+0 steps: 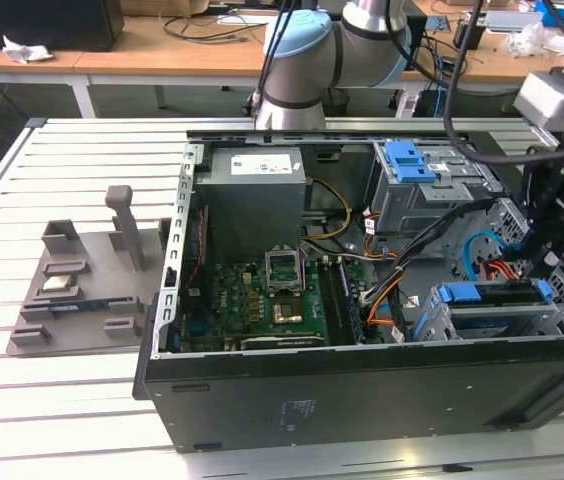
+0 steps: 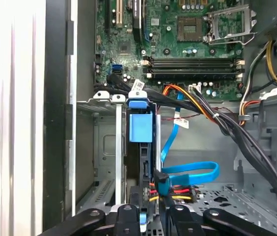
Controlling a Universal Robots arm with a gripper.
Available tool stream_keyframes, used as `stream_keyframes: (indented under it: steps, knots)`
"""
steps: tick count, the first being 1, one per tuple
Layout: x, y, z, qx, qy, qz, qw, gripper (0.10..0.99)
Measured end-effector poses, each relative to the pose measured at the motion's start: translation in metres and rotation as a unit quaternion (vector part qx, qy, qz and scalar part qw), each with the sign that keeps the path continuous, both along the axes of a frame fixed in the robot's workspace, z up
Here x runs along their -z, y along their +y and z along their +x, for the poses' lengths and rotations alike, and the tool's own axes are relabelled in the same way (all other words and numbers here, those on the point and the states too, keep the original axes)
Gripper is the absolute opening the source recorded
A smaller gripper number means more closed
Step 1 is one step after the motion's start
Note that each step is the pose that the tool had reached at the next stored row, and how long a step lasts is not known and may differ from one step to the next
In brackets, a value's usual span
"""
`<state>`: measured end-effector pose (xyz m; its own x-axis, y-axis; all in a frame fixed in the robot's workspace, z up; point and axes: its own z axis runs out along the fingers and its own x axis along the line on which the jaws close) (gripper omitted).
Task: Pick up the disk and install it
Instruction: 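Insert the first disk wire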
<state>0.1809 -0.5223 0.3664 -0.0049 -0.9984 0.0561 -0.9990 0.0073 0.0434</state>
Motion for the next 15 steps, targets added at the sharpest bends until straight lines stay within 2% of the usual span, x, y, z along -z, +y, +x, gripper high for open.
stream_keyframes:
  steps: [2,5,7,15]
  knots:
    - [-0.0084,0.0009,0.0,0.0,0.0,-0.0002,1.0,0.282]
    - [-0.0194,0.002,0.0,0.0,0.0,-0.0008,1.0,0.106]
    - [-0.0244,0.0025,0.0,0.0,0.0,-0.0013,1.0,0.106]
    - [-0.0256,0.0026,0.0002,0.0,0.0,-0.0016,1.0,0.106]
